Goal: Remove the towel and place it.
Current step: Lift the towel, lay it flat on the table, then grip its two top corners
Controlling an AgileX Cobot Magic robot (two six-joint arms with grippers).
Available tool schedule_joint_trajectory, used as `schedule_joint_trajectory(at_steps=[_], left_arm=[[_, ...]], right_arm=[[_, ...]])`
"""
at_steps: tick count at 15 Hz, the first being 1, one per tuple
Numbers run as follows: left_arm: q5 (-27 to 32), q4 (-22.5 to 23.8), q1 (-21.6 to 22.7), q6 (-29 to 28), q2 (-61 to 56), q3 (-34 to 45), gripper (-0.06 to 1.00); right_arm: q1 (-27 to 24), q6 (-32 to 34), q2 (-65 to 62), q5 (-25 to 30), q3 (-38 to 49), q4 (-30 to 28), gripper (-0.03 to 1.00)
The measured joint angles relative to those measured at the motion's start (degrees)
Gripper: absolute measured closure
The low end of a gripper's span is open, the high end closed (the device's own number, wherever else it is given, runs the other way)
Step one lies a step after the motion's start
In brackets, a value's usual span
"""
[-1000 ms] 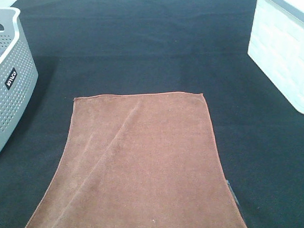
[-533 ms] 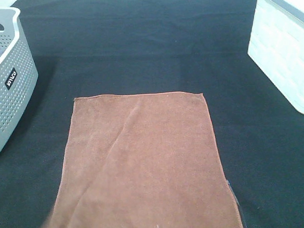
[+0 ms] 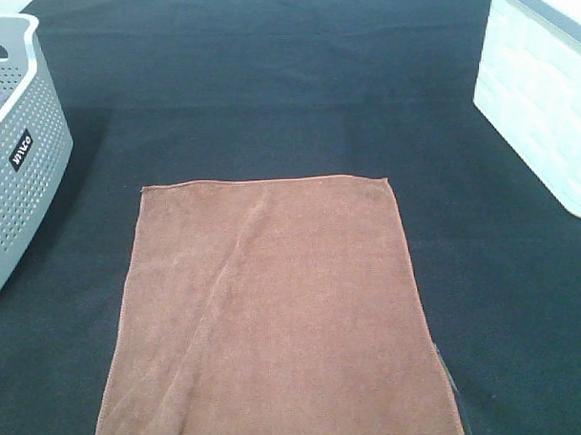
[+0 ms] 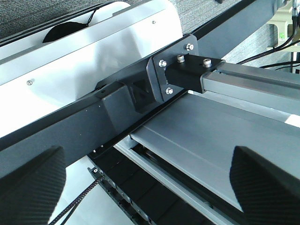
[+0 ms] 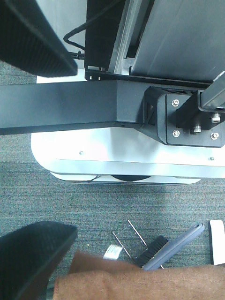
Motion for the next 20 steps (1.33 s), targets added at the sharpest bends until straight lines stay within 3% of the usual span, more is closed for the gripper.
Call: schedule_joint_trajectory(at_steps=[3,5,6,7,10,12,13,14,15,16,17,18,20], left_arm=[[-7.79,4.93,0.00,-0.17,0.00,-3.55,0.06],[-15.81,14.67,0.00,-1.03,0.40,-7.73,0.06],[-20.00,21.31,0.00,-2.23,1.43,-9.63,0.06],[-28.19,33.52,0.00,-6.07,4.30,-11.63,0.06],[-41.94,55.41,0.00,-16.16,13.52,-15.13,0.07],[-43.03,71.79,0.11,-25.84,22.00,-19.60,0.07],[-41.42,78.27,0.92,-30.31,26.64,-22.57,0.07],[-39.02,82.68,2.52,-32.89,30.65,-26.53,0.07],[-36.96,83.88,5.39,-32.49,34.32,-30.60,0.07],[-35.98,80.62,8.94,-27.79,37.93,-35.58,0.08],[-35.87,74.54,12.49,-21.26,40.85,-40.34,0.08],[-35.58,63.77,16.44,-10.94,43.72,-45.32,0.08],[-33.92,40.91,24.64,9.57,48.41,-52.65,0.08]], right_arm=[[0.00,2.41,0.00,-1.26,-1.09,-2.52,0.17],[0.00,4.98,0.00,-5.10,-4.93,-8.19,0.17],[0.00,6.76,0.00,-8.71,-7.33,-12.26,0.18],[0.00,10.20,0.00,-16.04,-10.26,-18.28,0.19],[0.00,20.86,0.00,-33.06,-12.38,-27.27,0.20],[0.00,28.25,0.74,-41.08,-12.38,-32.83,0.23],[0.00,39.48,2.23,-47.73,-12.49,-40.91,0.26],[0.00,49.68,3.95,-49.96,-13.29,-48.36,0.29],[0.00,59.93,6.30,-49.90,-14.84,-55.29,0.31],[0.00,70.87,9.74,-47.67,-17.59,-62.57,0.32],[0.00,78.38,13.46,-43.83,-20.74,-68.18,0.32],[-0.11,83.25,16.73,-39.08,-24.47,-72.31,0.33],[-4.58,84.63,21.54,-36.44,-30.08,-71.16,0.33]])
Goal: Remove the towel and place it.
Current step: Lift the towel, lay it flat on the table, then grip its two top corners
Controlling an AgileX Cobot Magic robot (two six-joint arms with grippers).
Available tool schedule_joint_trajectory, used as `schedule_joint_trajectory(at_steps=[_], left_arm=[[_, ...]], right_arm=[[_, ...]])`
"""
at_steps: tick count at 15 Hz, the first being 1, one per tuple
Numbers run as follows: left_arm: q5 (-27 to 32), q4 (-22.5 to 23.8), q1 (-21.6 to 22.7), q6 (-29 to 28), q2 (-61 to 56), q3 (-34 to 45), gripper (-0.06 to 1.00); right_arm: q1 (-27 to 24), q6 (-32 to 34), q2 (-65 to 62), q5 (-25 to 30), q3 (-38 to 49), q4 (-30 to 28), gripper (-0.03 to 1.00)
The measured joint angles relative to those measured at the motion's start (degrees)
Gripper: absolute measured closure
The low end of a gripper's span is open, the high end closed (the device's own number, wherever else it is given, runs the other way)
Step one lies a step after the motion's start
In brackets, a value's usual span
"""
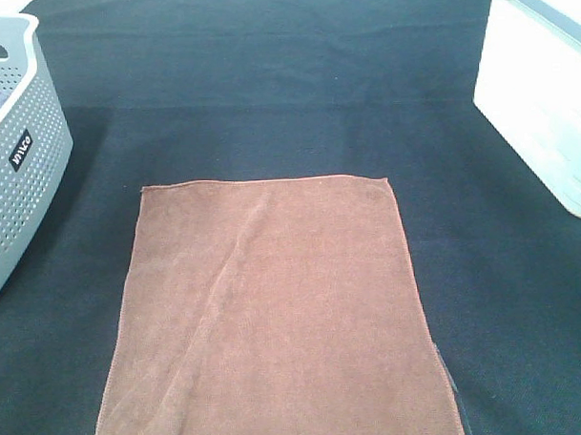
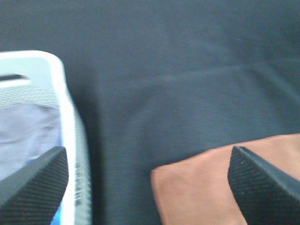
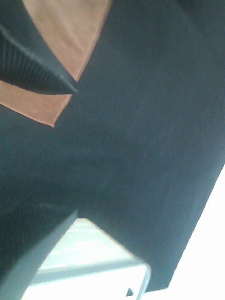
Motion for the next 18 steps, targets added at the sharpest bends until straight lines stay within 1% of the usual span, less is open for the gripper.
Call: schedule_joint_trajectory(at_steps=[1,2,3,4,5,6,7,8,9,10,11,12,13,14,15,16,18], left_arm=[[1.03,-8.54,3.44,7.56,2.35,-2.86,0.08],[1.66,-14.90,5.67,13.06,4.47,-5.10,0.08],[2.35,-17.70,7.22,15.87,6.25,-6.70,0.08],[3.04,-18.96,8.08,17.59,8.08,-8.19,0.08],[4.87,-19.25,8.42,18.68,10.60,-10.20,0.08],[7.79,-19.37,8.54,20.05,13.58,-13.01,0.08],[11.63,-20.45,8.54,21.43,16.79,-16.39,0.08],[14.84,-22.06,8.54,22.98,20.28,-19.48,0.08],[17.93,-23.84,8.54,24.24,23.84,-22.63,0.08],[20.34,-26.30,8.54,25.50,27.67,-25.84,0.08],[22.00,-29.22,8.54,26.81,31.00,-28.48,0.08],[23.43,-31.05,8.54,27.16,34.09,-30.94,0.08],[25.04,-32.20,8.48,26.93,38.73,-34.32,0.08],[25.50,-32.14,8.42,25.73,41.14,-35.81,0.08],[25.50,-32.14,8.42,25.73,41.14,-35.81,0.08],[25.67,-31.05,8.08,24.52,42.91,-36.27,0.09],[26.70,-25.55,6.59,23.26,45.78,-36.38,0.09]], right_arm=[[-5.56,-2.64,2.18,-1.15,-2.52,5.61,0.33],[-12.38,-9.17,3.90,-2.92,-4.64,15.41,0.33],[-18.33,-18.45,5.79,-3.55,-6.88,28.48,0.33],[-23.61,-30.31,7.85,-2.58,-9.22,42.00,0.33],[-28.42,-43.54,10.71,1.09,-12.26,55.92,0.33],[-33.46,-54.43,14.38,7.68,-15.81,69.90,0.33],[-37.64,-60.96,18.33,14.67,-19.31,79.98,0.33],[-40.22,-64.29,22.46,19.25,-22.17,84.91,0.33],[-41.71,-65.55,26.70,21.83,-24.64,86.52,0.33],[-42.23,-66.23,30.02,23.43,-26.76,86.80,0.33],[-41.83,-66.35,32.89,24.18,-28.02,86.97,0.33],[-40.97,-66.35,34.78,24.29,-28.53,86.97,0.33],[-38.85,-66.29,36.96,23.09,-28.71,85.03,0.33],[-37.24,-65.83,38.10,21.77,-28.71,82.68,0.33],[-37.24,-65.83,38.10,21.77,-28.71,82.68,0.33],[-35.35,-65.37,39.59,20.05,-28.71,79.93,0.33],[-32.49,-64.34,42.97,17.70,-28.76,76.38,0.33]])
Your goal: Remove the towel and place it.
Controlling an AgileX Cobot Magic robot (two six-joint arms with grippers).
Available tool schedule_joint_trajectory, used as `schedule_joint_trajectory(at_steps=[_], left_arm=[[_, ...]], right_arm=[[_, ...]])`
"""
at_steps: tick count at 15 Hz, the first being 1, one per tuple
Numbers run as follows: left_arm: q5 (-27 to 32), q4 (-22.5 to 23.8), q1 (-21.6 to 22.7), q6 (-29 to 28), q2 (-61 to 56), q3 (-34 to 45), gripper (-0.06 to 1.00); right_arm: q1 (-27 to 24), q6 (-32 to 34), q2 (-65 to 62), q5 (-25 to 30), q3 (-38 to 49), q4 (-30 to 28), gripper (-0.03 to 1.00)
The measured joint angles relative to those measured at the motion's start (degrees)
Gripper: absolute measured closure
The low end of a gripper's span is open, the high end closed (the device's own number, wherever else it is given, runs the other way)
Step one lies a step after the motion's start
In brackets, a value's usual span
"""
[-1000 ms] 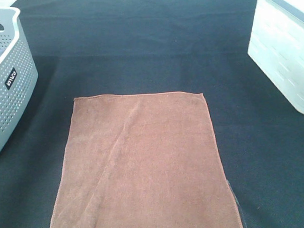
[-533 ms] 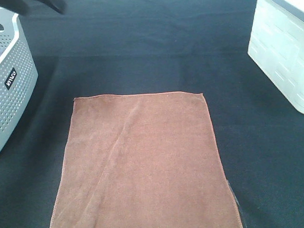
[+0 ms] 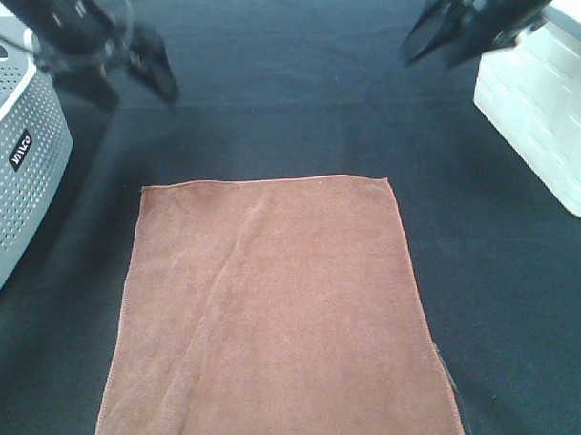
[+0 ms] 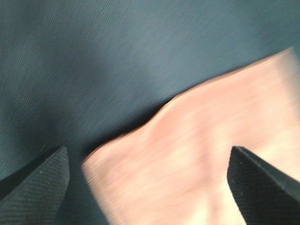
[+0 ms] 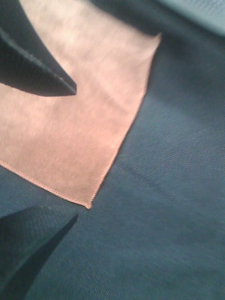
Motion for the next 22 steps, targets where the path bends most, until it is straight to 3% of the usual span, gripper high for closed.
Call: schedule_joint_trajectory(at_steps=[10,16,20,22], left_arm=[[4.01,4.30,0.17,1.32,9.74,-0.06,0.09],[6.59,-0.57,1.03,3.95,13.69,-0.34,0.09],[6.70,2.12,1.03,3.61,13.75,-0.57,0.10],[6.82,2.35,1.38,3.44,13.75,-0.57,0.10]], right_arm=[[1.20,0.11,14.21,-4.87,-0.06,1.95,0.33],[1.20,0.11,19.02,-8.37,-0.17,4.07,0.35],[1.20,0.69,20.57,-11.92,-0.17,4.35,0.36],[1.20,1.95,20.63,-13.87,-0.17,1.55,0.36]])
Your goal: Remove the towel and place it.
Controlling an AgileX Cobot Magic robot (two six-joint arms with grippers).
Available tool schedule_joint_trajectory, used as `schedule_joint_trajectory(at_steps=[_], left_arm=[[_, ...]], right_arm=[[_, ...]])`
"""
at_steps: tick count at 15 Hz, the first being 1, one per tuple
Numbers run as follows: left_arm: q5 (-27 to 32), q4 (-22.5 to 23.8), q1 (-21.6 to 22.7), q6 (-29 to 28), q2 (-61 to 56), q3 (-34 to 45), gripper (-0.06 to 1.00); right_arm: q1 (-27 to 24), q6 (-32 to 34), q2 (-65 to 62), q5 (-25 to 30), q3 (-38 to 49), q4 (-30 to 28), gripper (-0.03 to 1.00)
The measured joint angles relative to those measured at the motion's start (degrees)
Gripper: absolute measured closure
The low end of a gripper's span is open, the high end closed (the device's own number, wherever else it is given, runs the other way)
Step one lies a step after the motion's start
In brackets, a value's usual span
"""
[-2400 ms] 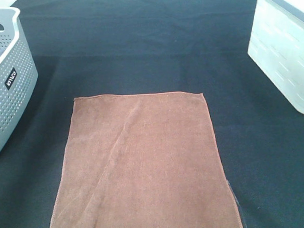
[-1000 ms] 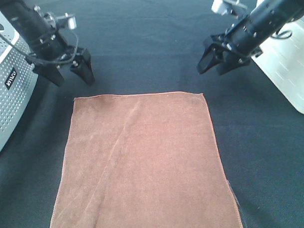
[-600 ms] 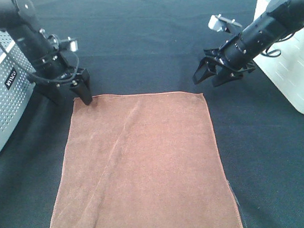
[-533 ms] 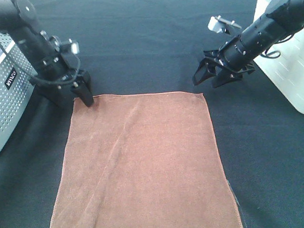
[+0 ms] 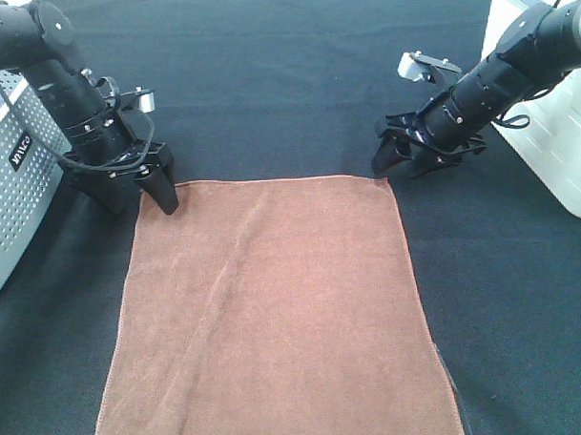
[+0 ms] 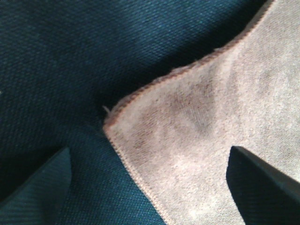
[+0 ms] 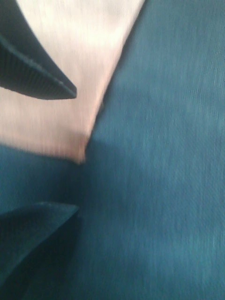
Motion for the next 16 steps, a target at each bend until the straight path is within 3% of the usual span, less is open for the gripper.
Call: schedule_joint_trajectory(at_steps=[3,11,16], left_arm=[[-0.23,-0.74,0.11,0.69,0.00,0.00,0.10],[-2.52,-5.21,0.63,3.61,0.97,-0.29,0.11],[-3.04,-5.84,0.63,3.61,1.38,-0.57,0.21]], right_arm=[[0.00,4.01,0.29,-1.15,0.00,-4.13,0.36],[0.11,4.13,1.89,1.09,-0.97,0.46,0.36],[5.44,4.13,1.89,1.72,-1.20,-3.27,0.39]])
